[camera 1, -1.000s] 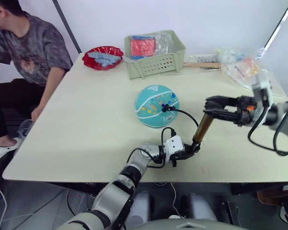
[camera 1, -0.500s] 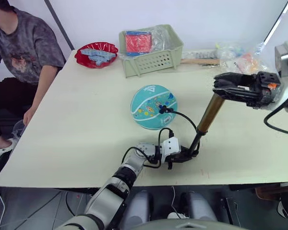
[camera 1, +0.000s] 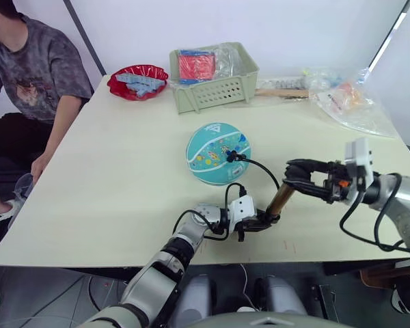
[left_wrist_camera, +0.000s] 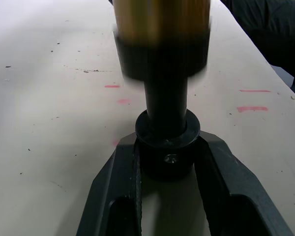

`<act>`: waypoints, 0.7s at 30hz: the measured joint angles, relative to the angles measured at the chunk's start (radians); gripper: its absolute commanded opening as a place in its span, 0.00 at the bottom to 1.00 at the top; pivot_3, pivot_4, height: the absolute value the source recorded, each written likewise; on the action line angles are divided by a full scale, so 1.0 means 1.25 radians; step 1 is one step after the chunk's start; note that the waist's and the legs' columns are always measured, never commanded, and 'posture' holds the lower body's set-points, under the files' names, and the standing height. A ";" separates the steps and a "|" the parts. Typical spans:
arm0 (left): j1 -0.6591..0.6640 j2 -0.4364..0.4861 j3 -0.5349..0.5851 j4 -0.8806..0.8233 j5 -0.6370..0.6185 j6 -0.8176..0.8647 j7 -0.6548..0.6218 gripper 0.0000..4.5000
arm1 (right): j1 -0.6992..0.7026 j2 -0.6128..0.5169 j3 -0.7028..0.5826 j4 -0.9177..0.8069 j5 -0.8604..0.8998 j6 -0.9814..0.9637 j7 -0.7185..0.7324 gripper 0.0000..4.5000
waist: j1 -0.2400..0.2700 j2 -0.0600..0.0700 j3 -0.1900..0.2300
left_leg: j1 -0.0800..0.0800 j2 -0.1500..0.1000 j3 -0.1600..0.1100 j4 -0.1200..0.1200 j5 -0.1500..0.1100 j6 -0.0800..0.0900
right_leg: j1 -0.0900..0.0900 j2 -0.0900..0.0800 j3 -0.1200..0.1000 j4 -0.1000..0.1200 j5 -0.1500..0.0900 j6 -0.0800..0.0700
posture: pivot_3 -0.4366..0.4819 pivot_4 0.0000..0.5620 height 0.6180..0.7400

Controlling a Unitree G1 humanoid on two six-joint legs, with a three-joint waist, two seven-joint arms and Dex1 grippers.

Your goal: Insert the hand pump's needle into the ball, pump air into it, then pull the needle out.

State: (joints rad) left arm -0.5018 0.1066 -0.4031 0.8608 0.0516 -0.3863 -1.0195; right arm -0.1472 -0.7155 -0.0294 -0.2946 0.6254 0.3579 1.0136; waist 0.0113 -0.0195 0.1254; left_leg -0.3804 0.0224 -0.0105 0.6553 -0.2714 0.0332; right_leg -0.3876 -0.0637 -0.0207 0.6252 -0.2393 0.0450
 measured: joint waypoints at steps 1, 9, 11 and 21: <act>-0.003 -0.002 0.000 0.005 0.001 -0.001 0.000 0.24 | 0.013 0.001 0.014 0.010 -0.019 -0.016 0.000 0.40 | 0.001 0.000 0.000 | 0.000 0.000 0.000 0.000 0.000 0.000 | 0.000 0.000 0.000 0.000 0.000 0.000 | 0.48 0.27 0.98; -0.022 -0.008 0.001 0.028 0.002 -0.002 -0.002 0.24 | 0.027 0.017 0.014 0.007 -0.037 -0.063 -0.004 0.40 | 0.002 -0.002 -0.001 | 0.001 0.000 0.000 0.000 0.000 0.000 | 0.001 -0.001 0.000 0.000 0.000 0.000 | 0.48 0.27 0.98; -0.024 -0.009 0.001 0.029 0.002 -0.002 -0.002 0.24 | 0.020 0.017 0.009 0.005 -0.028 -0.048 -0.005 0.40 | 0.002 -0.002 -0.001 | 0.001 0.000 0.000 0.000 0.000 0.000 | 0.001 -0.001 0.000 0.000 0.000 0.000 | 0.48 0.27 0.98; -0.013 -0.012 0.008 0.017 0.001 -0.020 -0.007 0.24 | -0.099 -0.045 -0.038 0.015 0.083 0.100 0.014 0.40 | 0.003 0.003 0.009 | -0.002 -0.002 0.000 0.000 0.000 0.000 | -0.001 -0.003 0.000 0.000 0.002 -0.003 | 0.48 0.27 0.98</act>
State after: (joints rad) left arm -0.5177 0.0922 -0.3933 0.8815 0.0523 -0.4117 -1.0287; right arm -0.2715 -0.7716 -0.0772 -0.2762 0.7288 0.4831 1.0309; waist 0.0147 -0.0153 0.1368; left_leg -0.3828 0.0205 -0.0099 0.6555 -0.2713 0.0332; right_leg -0.3882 -0.0669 -0.0203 0.6249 -0.2369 0.0416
